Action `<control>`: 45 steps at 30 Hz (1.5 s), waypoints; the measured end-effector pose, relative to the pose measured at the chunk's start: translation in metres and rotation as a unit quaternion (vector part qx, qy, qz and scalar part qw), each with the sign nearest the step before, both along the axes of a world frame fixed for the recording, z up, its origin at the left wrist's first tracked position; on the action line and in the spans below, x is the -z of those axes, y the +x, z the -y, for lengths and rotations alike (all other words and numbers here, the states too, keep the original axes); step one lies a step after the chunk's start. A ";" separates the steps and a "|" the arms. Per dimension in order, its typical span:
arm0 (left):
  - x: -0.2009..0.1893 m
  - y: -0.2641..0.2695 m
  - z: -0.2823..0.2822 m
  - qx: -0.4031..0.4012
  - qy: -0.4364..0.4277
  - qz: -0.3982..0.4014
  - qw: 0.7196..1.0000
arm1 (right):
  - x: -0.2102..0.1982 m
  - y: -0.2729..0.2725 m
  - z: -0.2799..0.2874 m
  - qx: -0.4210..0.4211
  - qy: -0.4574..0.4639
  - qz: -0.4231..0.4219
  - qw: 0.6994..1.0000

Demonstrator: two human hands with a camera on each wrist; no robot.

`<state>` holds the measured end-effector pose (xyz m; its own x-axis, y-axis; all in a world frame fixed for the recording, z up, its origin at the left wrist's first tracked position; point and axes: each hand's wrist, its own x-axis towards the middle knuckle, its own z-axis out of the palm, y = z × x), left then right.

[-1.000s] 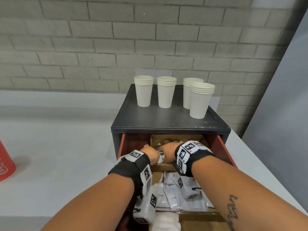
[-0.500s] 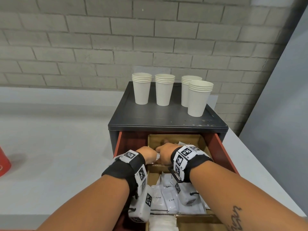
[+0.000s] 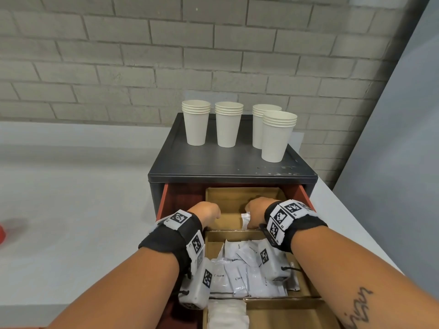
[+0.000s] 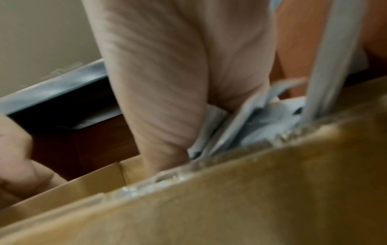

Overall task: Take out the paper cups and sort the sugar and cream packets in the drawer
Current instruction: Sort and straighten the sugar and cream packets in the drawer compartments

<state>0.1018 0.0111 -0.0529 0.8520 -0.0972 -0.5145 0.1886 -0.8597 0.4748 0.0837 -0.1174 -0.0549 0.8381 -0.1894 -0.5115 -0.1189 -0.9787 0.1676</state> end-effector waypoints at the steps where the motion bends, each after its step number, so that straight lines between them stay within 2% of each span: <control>1: 0.000 -0.001 0.001 -0.010 -0.012 0.010 1.000 | -0.005 -0.004 -0.001 -0.005 0.011 0.021 1.000; 3: 0.001 0.001 0.003 0.002 -0.031 0.002 1.000 | -0.006 -0.008 0.001 -0.007 0.026 0.065 0.998; 6: 0.002 0.002 -0.002 -0.046 -0.094 -0.025 0.994 | 0.001 -0.009 0.008 0.021 0.062 0.116 0.991; 9: 0.004 -0.001 -0.006 -0.091 -0.170 -0.002 0.981 | -0.006 -0.013 0.007 0.064 0.130 0.172 0.974; 13: 0.006 -0.004 -0.012 -0.112 -0.253 0.075 0.958 | -0.012 -0.015 0.013 0.183 0.272 0.235 0.915; 15: 0.004 -0.006 -0.013 -0.114 -0.289 0.116 0.943 | -0.017 -0.019 0.014 0.195 0.333 0.228 0.894; 17: -0.002 -0.010 -0.009 -0.118 -0.335 0.119 0.927 | -0.021 -0.025 0.012 0.181 0.369 0.222 0.884; 20: -0.020 -0.024 -0.002 -0.148 -0.407 0.016 0.901 | -0.026 -0.032 0.004 0.175 0.437 0.228 0.852; 24: -0.028 -0.043 -0.002 -0.123 -0.522 -0.185 0.823 | -0.026 -0.038 -0.013 0.186 0.531 0.252 0.787; 27: -0.026 -0.041 -0.005 -0.096 -0.561 -0.275 0.775 | -0.023 -0.045 -0.025 0.187 0.578 0.288 0.741; 29: -0.026 -0.039 -0.010 -0.097 -0.584 -0.296 0.750 | -0.020 -0.048 -0.029 0.178 0.577 0.306 0.736; 30: -0.026 -0.040 -0.011 -0.090 -0.588 -0.297 0.747 | -0.017 -0.049 -0.030 0.170 0.572 0.318 0.736; 32: -0.025 -0.042 -0.014 -0.073 -0.578 -0.285 0.761 | -0.014 -0.050 -0.033 0.140 0.563 0.337 0.741; 34: -0.025 -0.044 -0.015 -0.065 -0.565 -0.268 0.778 | -0.009 -0.050 -0.035 0.101 0.524 0.349 0.770; 36: -0.026 -0.045 -0.015 -0.065 -0.573 -0.261 0.774 | -0.006 -0.050 -0.034 0.070 0.475 0.359 0.801; 40: -0.021 -0.045 -0.011 -0.097 -0.586 -0.236 0.769 | -0.003 -0.050 -0.030 0.041 0.442 0.351 0.825; 43: -0.018 -0.045 -0.011 -0.124 -0.584 -0.215 0.773 | -0.005 -0.049 -0.025 0.041 0.474 0.309 0.823; 45: -0.018 -0.045 -0.012 -0.127 -0.587 -0.204 0.773 | -0.012 -0.052 -0.018 0.045 0.522 0.278 0.805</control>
<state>0.0570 0.0226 -0.0349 0.7106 -0.5576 -0.4291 0.6203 0.2085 0.7561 0.0321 -0.0990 -0.0430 0.9995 0.0267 0.0186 0.0300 -0.5356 -0.8439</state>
